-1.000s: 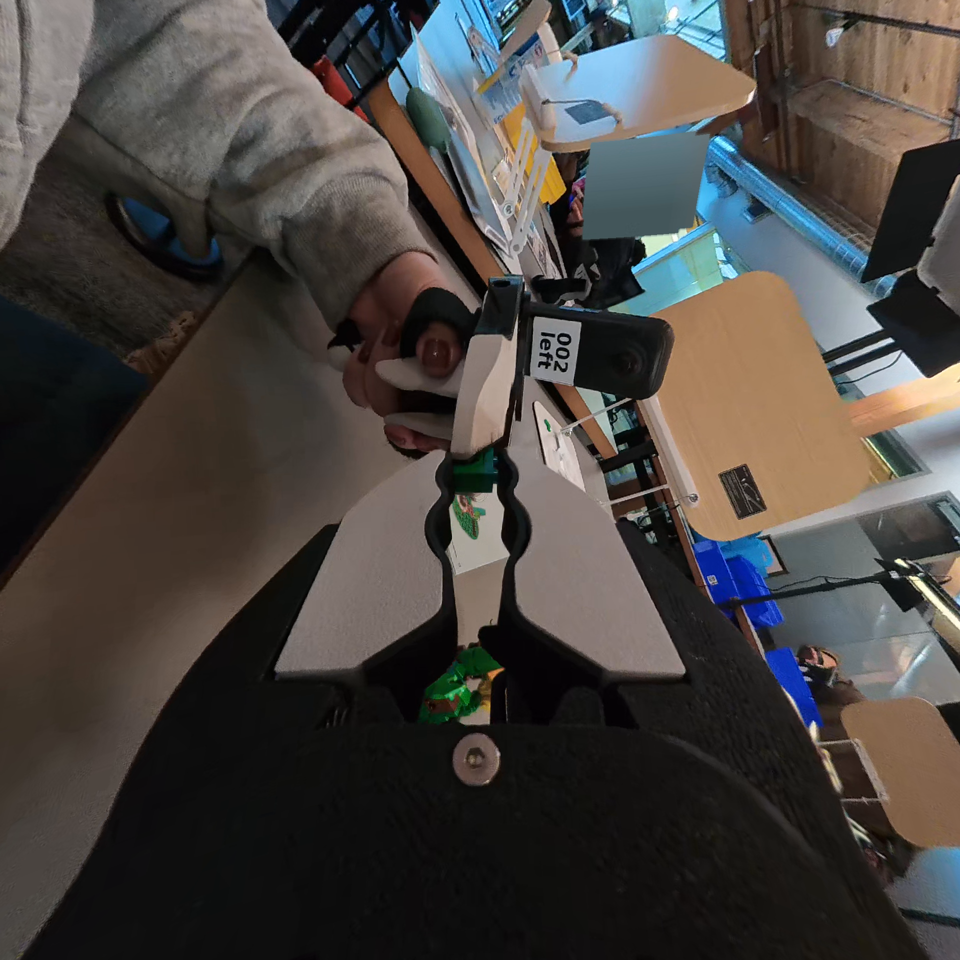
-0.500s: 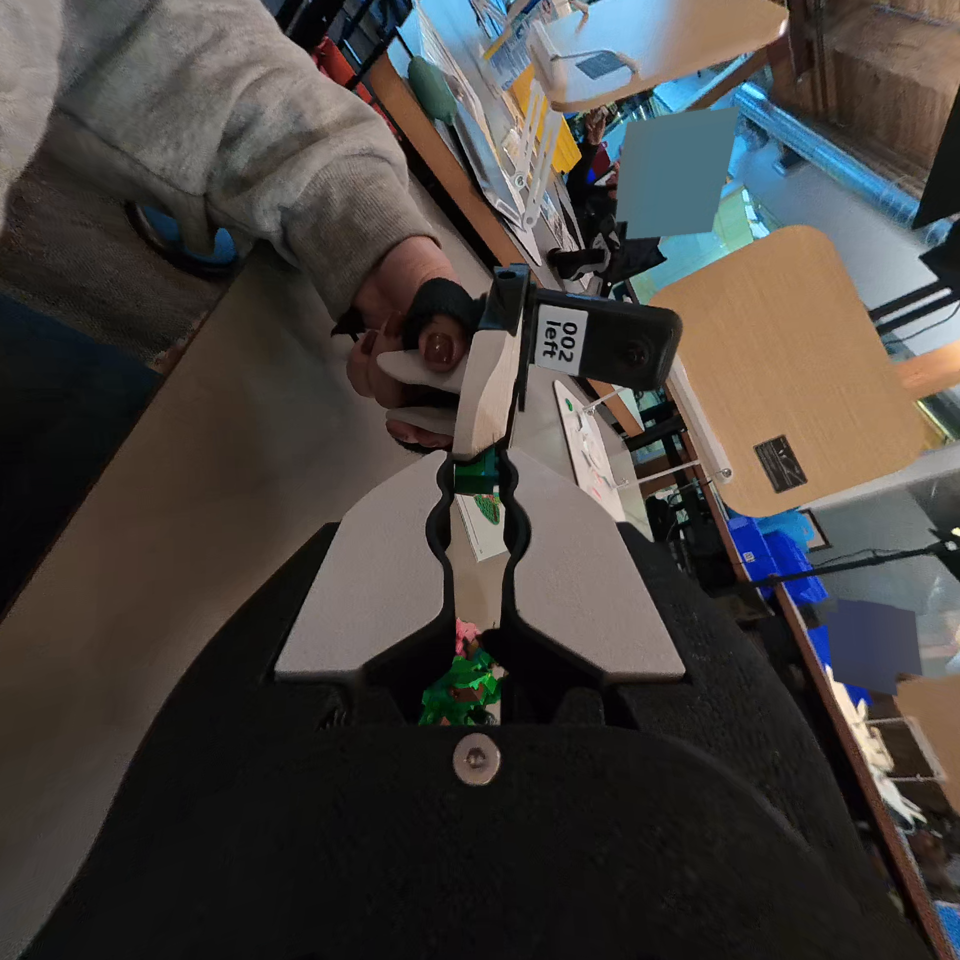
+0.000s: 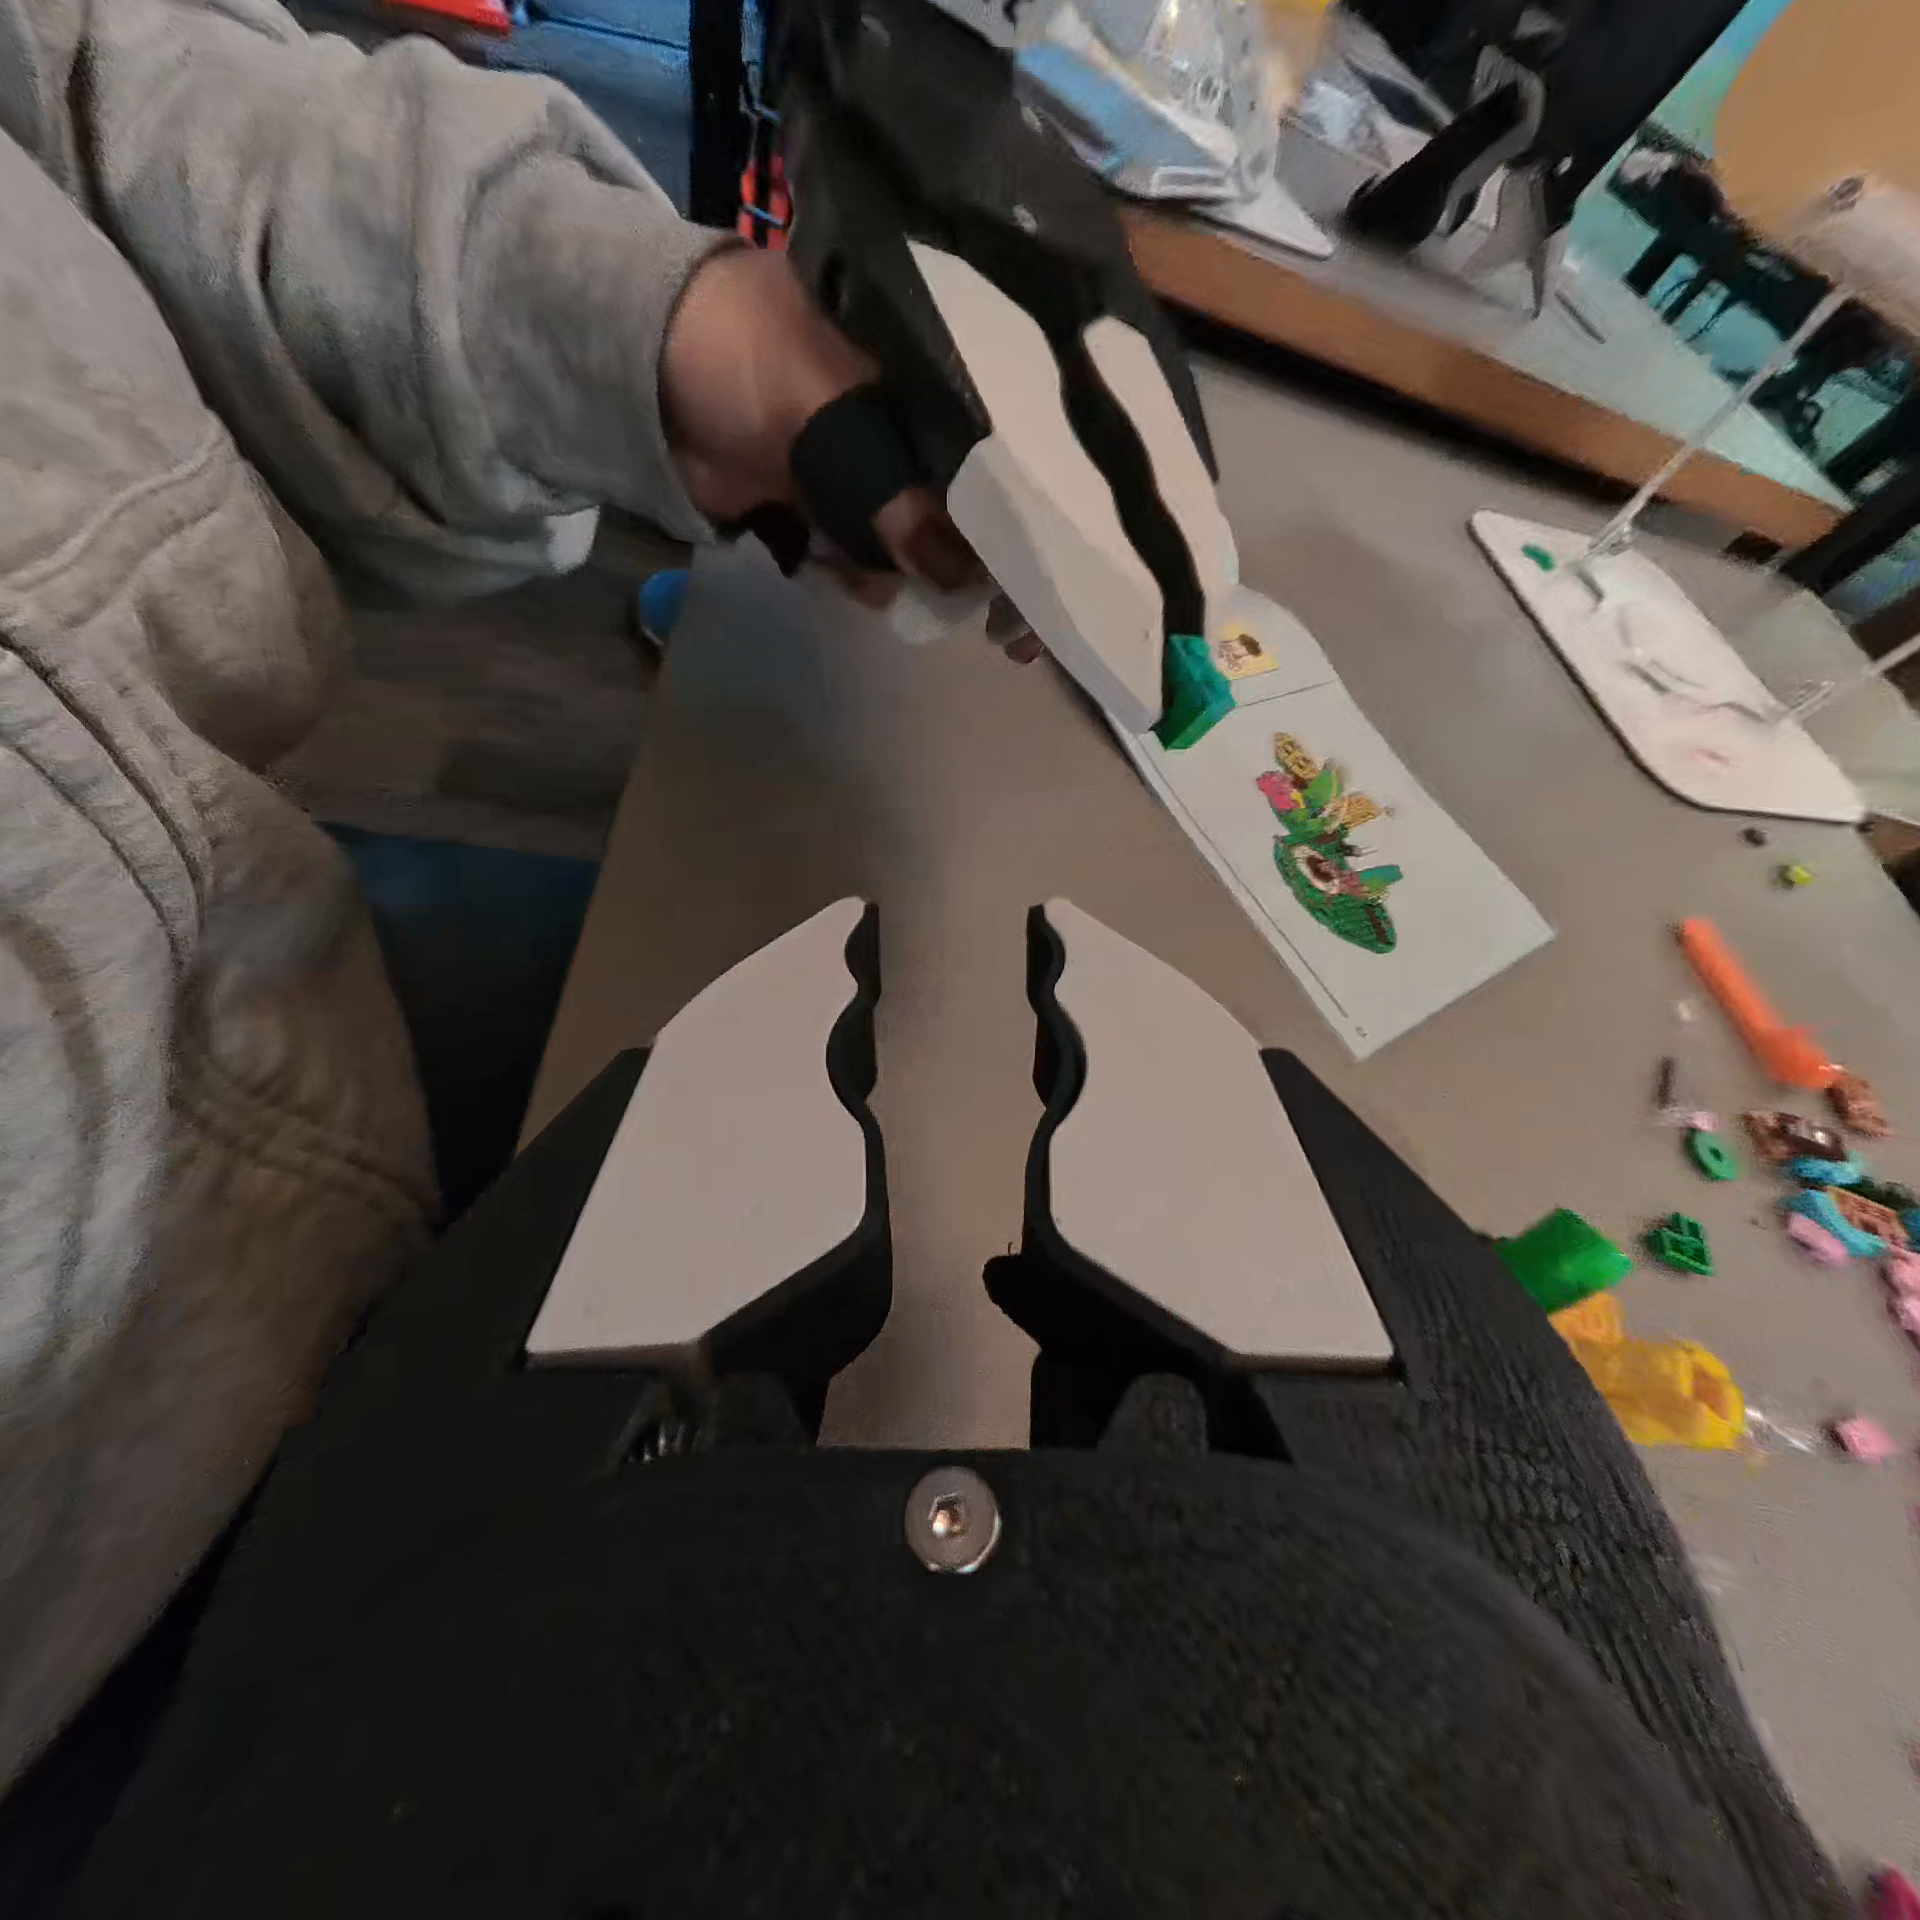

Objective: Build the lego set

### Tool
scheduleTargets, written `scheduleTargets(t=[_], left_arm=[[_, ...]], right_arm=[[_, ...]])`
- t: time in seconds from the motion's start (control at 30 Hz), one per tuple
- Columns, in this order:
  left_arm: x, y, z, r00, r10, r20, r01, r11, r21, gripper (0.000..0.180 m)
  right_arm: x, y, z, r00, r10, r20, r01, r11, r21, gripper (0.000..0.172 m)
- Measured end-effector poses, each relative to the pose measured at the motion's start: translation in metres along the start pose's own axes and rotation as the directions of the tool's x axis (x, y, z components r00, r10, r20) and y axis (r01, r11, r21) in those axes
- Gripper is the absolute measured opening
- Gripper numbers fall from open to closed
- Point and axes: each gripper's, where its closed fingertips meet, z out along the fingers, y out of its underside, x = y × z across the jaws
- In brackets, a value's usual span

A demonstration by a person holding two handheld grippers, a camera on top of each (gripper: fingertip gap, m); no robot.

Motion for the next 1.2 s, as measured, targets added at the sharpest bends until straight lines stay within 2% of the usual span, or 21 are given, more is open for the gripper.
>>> scheduleTargets(t=[0.1,0.2,0.27,0.4,0.5,0.63,0.8,0.97,1.1,1.2], left_arm=[[-0.009,0.01,-0.001,0.994,0.062,0.094,-0.062,0.998,-0.001,0.008],[-0.009,0.013,-0.003,0.988,0.105,0.115,-0.107,0.994,0.016,0.008],[-0.01,0.009,-0.003,0.983,0.128,0.13,-0.134,0.991,0.032,0.008],[-0.01,0.009,-0.001,0.974,0.176,0.144,-0.183,0.983,0.031,0.008],[-0.012,0.004,-0.001,0.968,0.191,0.165,-0.203,0.977,0.061,0.008],[-0.015,-0.004,-0.007,0.955,0.206,0.213,-0.236,0.964,0.124,0.008],[-0.013,-0.007,-0.009,0.953,0.215,0.212,-0.25,0.957,0.15,0.008],[-0.008,-0.007,-0.009,0.952,0.236,0.193,-0.269,0.949,0.162,0.008],[-0.007,-0.008,-0.009,0.951,0.243,0.193,-0.276,0.946,0.169,0.008],[-0.007,-0.01,-0.011,0.952,0.24,0.19,-0.275,0.943,0.186,0.008]], right_arm=[[0.004,-0.01,0.005,0.998,0.021,-0.051,-0.016,0.995,0.094,0.021],[0.01,-0.019,0.005,0.99,0.056,-0.127,-0.028,0.977,0.212,0.016],[0.006,-0.019,0.006,0.991,0.054,-0.12,-0.026,0.974,0.227,0.008],[0.018,-0.023,0.0,0.969,0.016,-0.246,0.053,0.962,0.268,0.003],[0.027,-0.023,-0.007,0.931,-0.032,-0.363,0.137,0.954,0.267,0.0],[0.032,-0.021,-0.009,0.858,-0.166,-0.487,0.288,0.939,0.187,0.0],[0.03,-0.021,-0.006,0.823,-0.238,-0.516,0.36,0.921,0.149,0.0],[0.036,-0.021,-0.008,0.82,-0.21,-0.533,0.34,0.927,0.157,0.0],[0.044,-0.031,-0.019,0.835,-0.065,-0.547,0.254,0.927,0.277,0.0],[0.052,-0.028,-0.022,0.822,-0.042,-0.568,0.24,0.93,0.278,0.0]])
